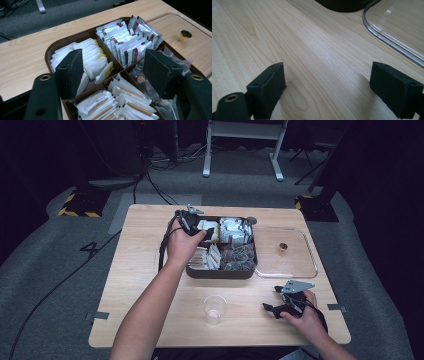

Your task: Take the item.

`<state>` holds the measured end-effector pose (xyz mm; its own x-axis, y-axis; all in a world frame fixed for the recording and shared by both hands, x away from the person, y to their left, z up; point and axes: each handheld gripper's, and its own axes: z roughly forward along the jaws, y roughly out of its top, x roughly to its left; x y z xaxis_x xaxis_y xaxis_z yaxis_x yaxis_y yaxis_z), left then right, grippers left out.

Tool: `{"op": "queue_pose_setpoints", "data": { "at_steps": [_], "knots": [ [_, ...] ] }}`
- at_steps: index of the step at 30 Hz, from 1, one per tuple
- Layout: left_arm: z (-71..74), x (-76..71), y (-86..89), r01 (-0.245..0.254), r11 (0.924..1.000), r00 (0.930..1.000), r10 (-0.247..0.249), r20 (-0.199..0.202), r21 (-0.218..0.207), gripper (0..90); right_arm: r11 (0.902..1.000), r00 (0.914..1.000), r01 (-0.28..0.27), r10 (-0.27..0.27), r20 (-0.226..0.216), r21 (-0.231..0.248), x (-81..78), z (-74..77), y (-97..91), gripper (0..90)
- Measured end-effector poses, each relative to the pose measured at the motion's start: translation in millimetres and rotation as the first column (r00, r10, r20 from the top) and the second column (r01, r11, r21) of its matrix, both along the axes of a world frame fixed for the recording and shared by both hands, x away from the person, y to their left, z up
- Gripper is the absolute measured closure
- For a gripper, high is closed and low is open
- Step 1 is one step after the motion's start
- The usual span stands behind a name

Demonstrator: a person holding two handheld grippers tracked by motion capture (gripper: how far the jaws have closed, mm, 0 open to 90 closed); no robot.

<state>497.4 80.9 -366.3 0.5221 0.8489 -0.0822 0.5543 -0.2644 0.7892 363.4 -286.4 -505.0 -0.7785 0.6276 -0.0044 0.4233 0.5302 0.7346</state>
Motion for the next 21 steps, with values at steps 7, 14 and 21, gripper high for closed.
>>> {"op": "queue_pose_setpoints", "data": {
  "at_steps": [7,14,21],
  "knots": [
    [-13.4,20.8,-12.7,0.004,0.9998,0.9999,-0.004,-0.011,0.021,33.8,1.0,1.0,0.0,0.0,-0.002,0.0,0.5,0.1,0.4,13.2],
    [-30.5,41.1,-22.5,-0.005,0.9998,0.9989,0.006,-0.047,0.021,35.3,1.0,1.0,0.0,0.0,-0.003,0.001,0.4,0.1,0.4,13.2],
    [-49.9,53.0,-30.5,0.002,0.9977,0.9929,0.006,-0.119,0.067,37.8,1.0,1.0,-0.001,0.001,-0.002,0.001,0.6,0.1,0.4,13.2]
  ]
}}
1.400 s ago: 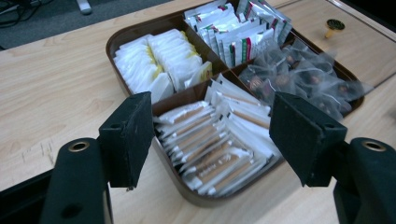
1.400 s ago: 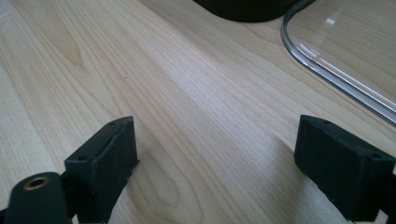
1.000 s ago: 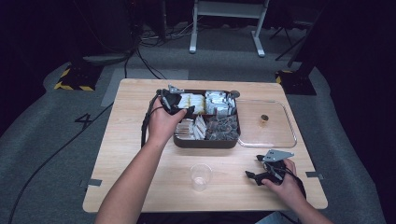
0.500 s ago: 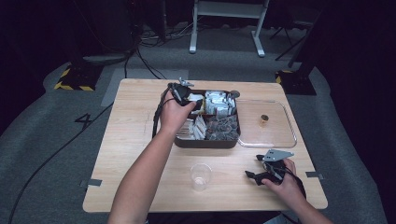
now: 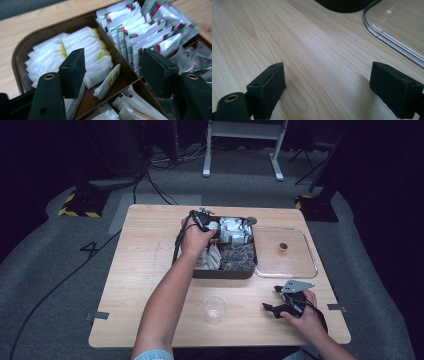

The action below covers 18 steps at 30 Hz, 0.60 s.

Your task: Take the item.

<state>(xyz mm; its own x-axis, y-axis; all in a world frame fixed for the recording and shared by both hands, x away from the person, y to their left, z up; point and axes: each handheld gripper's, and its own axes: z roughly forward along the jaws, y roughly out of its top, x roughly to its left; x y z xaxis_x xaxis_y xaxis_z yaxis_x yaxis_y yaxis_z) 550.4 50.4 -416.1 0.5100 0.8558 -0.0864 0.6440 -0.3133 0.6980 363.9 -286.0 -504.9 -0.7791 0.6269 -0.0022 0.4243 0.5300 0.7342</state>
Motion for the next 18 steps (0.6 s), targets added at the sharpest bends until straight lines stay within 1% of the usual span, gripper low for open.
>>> {"op": "queue_pose_setpoints", "data": {
  "at_steps": [1,3,4,6,7,9,11,12,13,15,18],
  "knots": [
    [-1.8,1.0,-0.7,-0.003,1.0,0.9999,0.003,-0.009,0.003,39.3,1.0,1.0,0.0,0.0,0.0,0.0,0.1,0.0,0.0,13.2],
    [-4.3,3.5,-1.5,-0.01,0.9999,0.9999,0.01,-0.001,0.002,41.9,1.0,1.0,-0.001,0.001,0.0,0.0,0.1,0.1,0.0,13.2],
    [-5.7,5.4,-1.3,-0.01,0.9999,0.9999,0.01,-0.005,0.009,43.2,1.0,1.0,-0.001,0.001,0.0,0.0,0.1,0.0,0.0,13.2],
    [-9.6,7.7,-2.1,-0.018,0.9998,0.9994,0.018,-0.029,0.001,45.2,1.0,1.0,-0.003,0.003,0.0,0.0,0.3,0.0,0.0,13.2],
    [-9.6,7.7,-2.1,-0.018,0.9998,0.9994,0.018,-0.029,0.001,46.6,1.0,1.0,-0.003,0.003,0.0,0.0,0.3,0.0,0.0,13.2],
    [-17.2,11.0,-4.5,-0.008,0.9998,0.9978,0.01,-0.065,0.021,48.4,1.0,1.0,-0.005,0.005,0.0,0.0,0.6,0.0,0.0,13.2],
    [-20.7,12.1,-5.8,-0.003,0.9994,0.9966,0.005,-0.082,0.035,49.6,1.0,1.0,-0.006,0.006,0.001,0.0,0.7,0.0,0.0,13.2],
    [-22.4,12.7,-6.4,-0.002,0.9993,0.9965,0.005,-0.083,0.038,49.8,1.0,1.0,-0.007,0.007,0.002,0.0,0.8,0.0,0.0,13.2],
    [-23.4,13.0,-6.8,0.0,0.9994,0.9955,0.003,-0.095,0.036,50.1,1.0,1.0,-0.007,0.007,0.002,-0.001,0.8,0.0,0.0,13.2],
    [-26.0,14.1,-7.9,0.002,0.9995,0.9947,0.001,-0.103,0.033,50.5,1.0,1.0,-0.008,0.008,-0.001,0.0,0.9,0.0,0.0,13.2],
    [-28.8,16.3,-7.5,0.023,0.9983,0.9934,-0.016,-0.114,0.054,50.4,0.9999,0.9999,-0.014,0.014,-0.001,0.0,1.6,0.0,0.0,13.2]
  ]
}}
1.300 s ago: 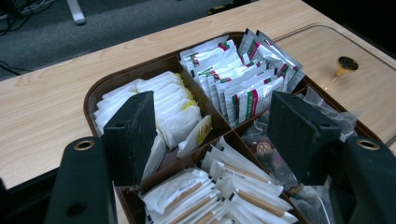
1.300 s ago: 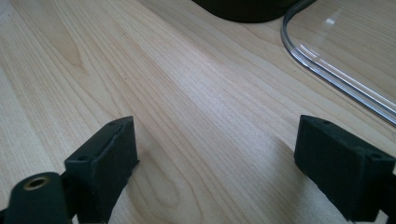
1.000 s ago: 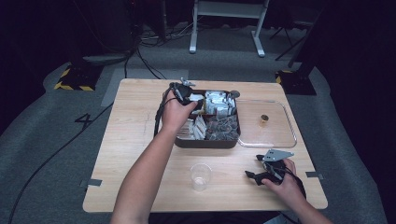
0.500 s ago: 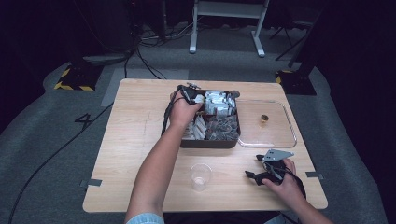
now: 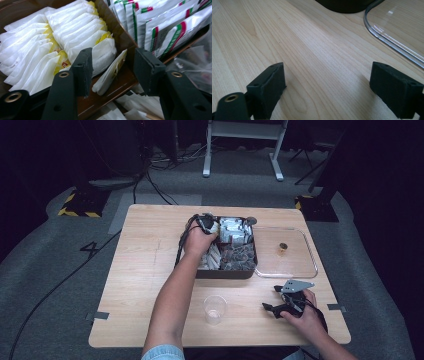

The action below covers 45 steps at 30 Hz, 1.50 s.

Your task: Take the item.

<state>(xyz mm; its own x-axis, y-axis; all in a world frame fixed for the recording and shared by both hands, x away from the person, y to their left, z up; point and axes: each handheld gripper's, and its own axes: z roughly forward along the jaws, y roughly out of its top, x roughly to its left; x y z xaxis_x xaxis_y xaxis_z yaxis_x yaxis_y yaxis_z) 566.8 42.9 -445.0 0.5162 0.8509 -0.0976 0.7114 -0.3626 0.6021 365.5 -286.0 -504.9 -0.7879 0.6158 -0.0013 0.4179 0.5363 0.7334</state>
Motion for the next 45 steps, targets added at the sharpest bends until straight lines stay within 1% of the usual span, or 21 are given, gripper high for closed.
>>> {"op": "queue_pose_setpoints", "data": {
  "at_steps": [2,4,5,6,8,9,13,15,17,19,20,22,25,28,29,31,34,39,41,43,45],
  "knots": [
    [-1.4,1.8,1.1,0.003,1.0,0.9999,-0.003,-0.017,-0.004,53.8,1.0,1.0,-0.002,0.002,0.0,0.0,0.3,0.0,0.0,13.2],
    [-2.5,3.1,2.1,-0.002,1.0,0.9996,0.002,-0.029,0.009,58.1,1.0,1.0,-0.003,0.003,0.001,0.0,0.5,0.0,0.1,13.2],
    [-2.5,3.1,2.1,-0.002,1.0,0.9996,0.002,-0.029,0.009,60.7,1.0,1.0,-0.002,0.002,0.0,0.001,0.5,-0.1,0.2,13.2],
    [-4.1,4.2,3.3,0.008,0.9997,0.9996,-0.008,-0.029,0.021,62.7,1.0,1.0,-0.002,0.002,0.0,0.001,0.6,0.0,0.3,13.2],
    [-4.7,4.5,3.6,0.014,0.9996,0.9995,-0.013,-0.027,0.025,66.2,1.0,1.0,-0.003,0.003,0.0,0.001,0.8,0.0,0.3,13.2],
    [-5.6,4.2,3.7,0.028,0.9985,0.9994,-0.027,-0.021,0.046,69.9,1.0,1.0,-0.003,0.003,0.001,0.001,1.0,0.0,0.4,13.2],
    [-6.2,4.0,2.7,0.047,0.9973,0.9989,-0.046,-0.01,0.057,79.3,1.0,1.0,-0.006,0.006,0.003,0.0,1.9,-0.1,0.4,13.2],
    [-6.0,3.9,2.2,0.057,0.9964,0.9983,-0.056,-0.014,0.063,83.1,1.0,1.0,-0.005,0.005,0.002,-0.001,2.1,0.0,0.7,13.2],
    [-4.0,3.5,2.3,0.06,0.9957,0.9982,-0.06,-0.004,0.07,89.3,1.0,1.0,-0.006,0.006,0.001,0.0,2.4,-0.1,0.8,13.2],
    [-3.5,3.5,2.2,0.063,0.9956,0.998,-0.063,-0.006,0.069,90.0,1.0,1.0,-0.006,0.006,0.001,0.0,2.4,-0.1,0.8,13.2],
    [-2.3,3.1,2.2,0.074,0.9946,0.9972,-0.073,-0.016,0.072,90.0,1.0,1.0,-0.006,0.006,0.001,0.0,2.4,0.0,0.8,13.2],
    [-0.8,2.3,2.4,0.073,0.994,0.9973,-0.072,-0.008,0.082,90.0,1.0,1.0,-0.006,0.006,0.001,0.0,2.5,0.0,0.8,13.2],
    [2.6,1.6,3.7,0.067,0.9948,0.9977,-0.068,0.008,0.077,90.0,1.0,1.0,-0.006,0.006,0.001,0.0,2.5,0.0,0.8,13.2],
    [9.4,1.0,6.6,0.064,0.9949,0.9975,-0.066,0.026,0.077,90.0,1.0,1.0,-0.006,0.006,0.0,0.0,2.4,0.0,0.8,13.2],
    [11.9,0.5,7.1,0.063,0.9954,0.9975,-0.065,0.03,0.073,90.0,1.0,1.0,-0.006,0.006,0.002,0.0,2.5,0.0,0.8,13.2],
    [17.5,-0.7,8.0,0.062,0.9958,0.9966,-0.065,0.051,0.067,90.0,1.0,1.0,-0.004,0.004,0.002,0.001,2.5,-0.1,0.9,13.2],
    [26.4,-2.5,8.2,0.066,0.9963,0.9956,-0.07,0.064,0.054,90.0,1.0,1.0,-0.004,0.004,0.002,0.001,2.5,-0.1,0.9,13.2],
    [42.6,-5.8,9.2,0.073,0.9973,0.9924,-0.074,0.099,0.014,90.0,1.0,1.0,-0.004,0.004,0.003,0.001,2.5,-0.1,0.9,13.2],
    [47.2,-7.9,9.6,0.077,0.997,0.9915,-0.076,0.106,0.001,90.0,1.0,1.0,-0.004,0.004,0.003,0.0,2.5,-0.1,0.9,13.2],
    [52.3,-10.1,10.6,0.085,0.9964,0.9891,-0.084,0.12,0.002,90.0,1.0,1.0,-0.005,0.005,0.005,0.001,2.6,-0.1,0.9,13.2],
    [57.8,-12.4,12.3,0.092,0.9957,0.9874,-0.091,0.129,-0.007,90.0,1.0,1.0,-0.004,0.004,0.004,0.001,2.5,-0.1,0.9,13.2]
  ]
}}
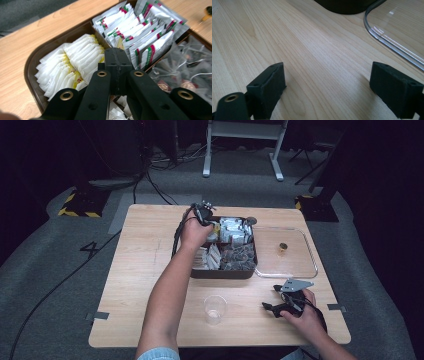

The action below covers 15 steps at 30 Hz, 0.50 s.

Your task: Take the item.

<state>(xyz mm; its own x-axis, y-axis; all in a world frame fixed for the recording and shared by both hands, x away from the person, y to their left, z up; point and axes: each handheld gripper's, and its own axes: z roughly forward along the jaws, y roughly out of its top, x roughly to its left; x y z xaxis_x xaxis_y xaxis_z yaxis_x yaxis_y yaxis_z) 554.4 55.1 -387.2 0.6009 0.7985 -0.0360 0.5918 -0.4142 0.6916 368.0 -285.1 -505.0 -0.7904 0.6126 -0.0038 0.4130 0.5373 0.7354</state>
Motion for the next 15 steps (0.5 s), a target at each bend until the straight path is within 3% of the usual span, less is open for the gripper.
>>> {"op": "queue_pose_setpoints", "data": {
  "at_steps": [8,12,15],
  "knots": [
    [22.5,-11.7,11.2,0.027,0.999,0.9989,-0.025,0.039,-0.036,90.0,1.0,1.0,0.001,-0.001,-0.001,0.0,-0.2,0.0,0.0,13.2],
    [30.6,-19.6,15.2,0.064,0.9969,0.9964,-0.061,0.058,-0.046,90.0,1.0,1.0,0.001,-0.001,0.001,0.0,-0.2,-0.1,0.0,13.3],
    [40.9,-33.5,22.2,0.085,0.9933,0.9934,-0.079,0.084,-0.078,90.0,1.0,1.0,0.001,-0.001,-0.002,0.0,-0.3,-0.1,0.0,13.3]
  ]
}}
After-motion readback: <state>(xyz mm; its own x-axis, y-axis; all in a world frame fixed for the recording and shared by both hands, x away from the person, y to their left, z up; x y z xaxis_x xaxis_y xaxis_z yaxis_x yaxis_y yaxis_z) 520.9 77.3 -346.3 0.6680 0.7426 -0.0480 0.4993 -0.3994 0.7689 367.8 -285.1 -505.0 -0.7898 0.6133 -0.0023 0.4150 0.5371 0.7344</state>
